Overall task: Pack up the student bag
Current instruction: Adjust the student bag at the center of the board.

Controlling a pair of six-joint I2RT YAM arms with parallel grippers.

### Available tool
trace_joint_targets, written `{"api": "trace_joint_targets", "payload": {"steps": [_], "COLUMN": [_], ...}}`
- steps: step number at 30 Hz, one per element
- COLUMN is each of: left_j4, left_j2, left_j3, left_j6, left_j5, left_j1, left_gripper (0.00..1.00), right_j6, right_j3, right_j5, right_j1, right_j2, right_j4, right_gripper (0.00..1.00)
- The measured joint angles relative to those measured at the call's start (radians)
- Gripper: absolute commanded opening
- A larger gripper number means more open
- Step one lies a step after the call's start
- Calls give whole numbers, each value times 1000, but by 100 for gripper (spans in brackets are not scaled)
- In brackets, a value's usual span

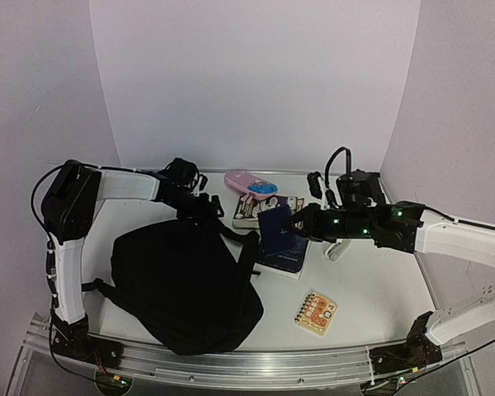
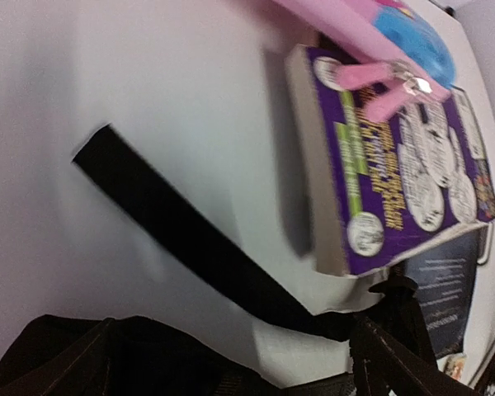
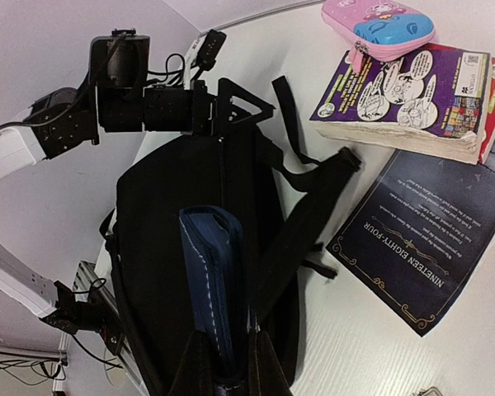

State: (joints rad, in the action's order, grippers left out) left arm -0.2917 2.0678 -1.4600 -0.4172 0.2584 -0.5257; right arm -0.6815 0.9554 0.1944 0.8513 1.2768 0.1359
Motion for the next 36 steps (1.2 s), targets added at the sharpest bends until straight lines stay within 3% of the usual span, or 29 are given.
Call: {"api": "trace_joint_targets", "payload": {"steps": [8,16,28,36], "left_j4": [89,-65,-312,-373], "left_j2": [-31,-260,-622,-744], "left_j3": [2,30,386,525], "left_j6": [-2,-32,-116,-158], "left_j5": [86,-61,-188,-193], "left_j1": [-79,-61,185,220], "left_gripper": [98,100,100,100], "right_j6": [-50,-67,58,115], "right_j3": [0,87,332,430], "right_j5": [-5,-26,-110,-152], "right_j1": [27,40,42,42], "right_j2": [96,300,526,658], "right_j4": [-53,-142,-197,-195], "right_gripper": [0,0,0,0]}}
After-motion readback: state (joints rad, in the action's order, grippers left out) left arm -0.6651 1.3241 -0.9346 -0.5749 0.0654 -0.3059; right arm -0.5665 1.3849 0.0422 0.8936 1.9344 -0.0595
